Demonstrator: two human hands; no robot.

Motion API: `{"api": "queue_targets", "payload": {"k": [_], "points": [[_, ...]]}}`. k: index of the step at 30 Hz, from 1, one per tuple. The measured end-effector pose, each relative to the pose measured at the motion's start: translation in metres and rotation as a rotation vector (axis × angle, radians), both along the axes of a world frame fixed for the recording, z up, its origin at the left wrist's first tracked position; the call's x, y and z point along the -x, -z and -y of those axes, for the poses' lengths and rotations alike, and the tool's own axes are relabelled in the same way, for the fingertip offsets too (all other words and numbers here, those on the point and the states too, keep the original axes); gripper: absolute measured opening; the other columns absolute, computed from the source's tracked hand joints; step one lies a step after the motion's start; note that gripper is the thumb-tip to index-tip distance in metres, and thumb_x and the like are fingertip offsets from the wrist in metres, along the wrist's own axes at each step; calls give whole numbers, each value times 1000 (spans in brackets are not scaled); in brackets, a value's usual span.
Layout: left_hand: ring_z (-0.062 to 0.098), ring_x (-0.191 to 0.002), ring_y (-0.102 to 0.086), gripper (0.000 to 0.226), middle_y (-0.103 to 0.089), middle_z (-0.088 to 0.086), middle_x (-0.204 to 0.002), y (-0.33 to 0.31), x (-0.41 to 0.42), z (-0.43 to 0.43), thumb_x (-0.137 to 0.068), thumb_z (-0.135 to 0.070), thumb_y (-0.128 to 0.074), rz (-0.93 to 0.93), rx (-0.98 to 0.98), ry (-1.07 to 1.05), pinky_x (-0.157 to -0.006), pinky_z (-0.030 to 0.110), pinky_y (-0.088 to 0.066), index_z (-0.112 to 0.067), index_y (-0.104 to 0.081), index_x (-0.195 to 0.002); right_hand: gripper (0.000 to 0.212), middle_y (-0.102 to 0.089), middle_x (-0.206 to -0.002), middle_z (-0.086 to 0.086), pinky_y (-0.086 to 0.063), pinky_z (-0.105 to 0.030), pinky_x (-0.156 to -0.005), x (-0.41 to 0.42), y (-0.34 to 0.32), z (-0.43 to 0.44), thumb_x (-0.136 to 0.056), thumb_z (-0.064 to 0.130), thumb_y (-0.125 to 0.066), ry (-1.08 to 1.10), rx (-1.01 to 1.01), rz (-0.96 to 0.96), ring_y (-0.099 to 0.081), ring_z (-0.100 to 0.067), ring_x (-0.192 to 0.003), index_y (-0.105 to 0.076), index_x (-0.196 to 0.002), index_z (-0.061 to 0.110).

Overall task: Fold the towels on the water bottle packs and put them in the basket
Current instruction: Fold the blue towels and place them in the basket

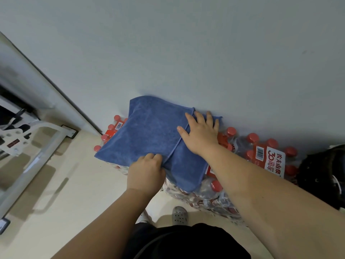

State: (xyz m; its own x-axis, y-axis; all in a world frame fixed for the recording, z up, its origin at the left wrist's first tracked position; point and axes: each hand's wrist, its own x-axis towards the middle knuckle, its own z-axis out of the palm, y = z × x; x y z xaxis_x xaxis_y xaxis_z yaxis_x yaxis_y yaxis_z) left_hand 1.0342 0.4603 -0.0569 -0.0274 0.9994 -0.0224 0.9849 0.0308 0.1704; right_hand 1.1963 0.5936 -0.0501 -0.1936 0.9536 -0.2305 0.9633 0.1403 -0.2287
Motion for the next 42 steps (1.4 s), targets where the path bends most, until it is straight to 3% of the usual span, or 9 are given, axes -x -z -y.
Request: {"api": "queue_targets", "payload": {"k": [4, 11, 14, 19, 23, 28, 31, 38, 42], "points": [[19, -45, -36, 31, -43, -4, -54, -10, 4, 3, -65, -12, -66, 72, -43, -46, -40, 22, -16, -18, -35, -61, 61, -38, -152, -5, -16, -53, -115, 7, -9, -12, -98, 61, -31, 5, -81, 20, -22, -36, -141, -39, -148, 28], [19, -54, -45, 15, -51, -5, -62, -13, 8, 4, -80, -12, -58, 199, -60, -86, -44, 30, -38, -18, -49, -70, 43, -50, -141, -1, -28, -47, -105, 15, -15, -20, -101, 43, -38, 6, -57, 17, -36, -31, -129, -55, -135, 21], [17, -58, -49, 14, -54, -7, -64, -20, 13, 2, -82, -14, -57, 250, -33, -79, -50, 28, -43, -21, -52, -72, 41, -51, -140, -3, -32, -44, -106, 12, -22, -22, -100, 35, -48, 33, -133, -163, -42, -29, -130, -57, -133, 15], [16, -49, -51, 14, -53, -5, -54, -59, 4, 7, -69, -9, -64, 375, -150, -31, -45, 34, -45, -18, -54, -66, 49, -50, -139, -5, -30, -15, -97, -1, -55, -18, -92, 24, -65, 137, -241, -564, -52, -20, -123, -55, -137, 9], [15, -48, -50, 13, -54, -5, -53, -67, -23, 16, -65, -11, -63, 444, -156, 74, -44, 32, -43, -20, -54, -67, 52, -50, -139, -5, -33, -16, -98, -29, -59, -8, -88, 16, -67, 215, -300, -612, -53, -19, -122, -54, -138, 9], [25, -63, -54, 4, -60, 0, -66, -23, -51, 17, -79, -16, -57, 373, 115, 101, -57, 39, -48, -17, -55, -75, 70, -33, -157, -9, -24, -26, -114, -55, -18, 6, -90, 16, -68, 173, 39, -452, -31, -22, -144, -36, -152, 9], [27, -71, -58, 4, -65, 2, -75, -12, -55, 13, -83, -17, -55, 340, 206, 100, -62, 40, -50, -16, -59, -81, 70, -30, -159, -10, -18, -24, -115, -58, -8, 8, -90, 13, -66, 167, 75, -485, -25, -23, -148, -34, -152, 8], [17, -60, -54, 4, -60, -3, -64, -38, -50, 13, -77, -16, -60, 383, 135, 86, -55, 30, -48, -19, -60, -75, 72, -27, -161, -2, -33, -34, -117, -55, -27, 10, -87, 2, -60, 153, 15, -589, -44, -26, -137, -35, -153, 11], [14, -55, -54, 7, -59, -4, -59, -56, -55, 18, -73, -15, -64, 445, 52, 78, -52, 29, -48, -19, -60, -71, 72, -30, -159, 2, -42, -43, -110, -61, -45, 13, -85, 9, -61, 195, -88, -627, -56, -31, -124, -37, -152, 16]]}}
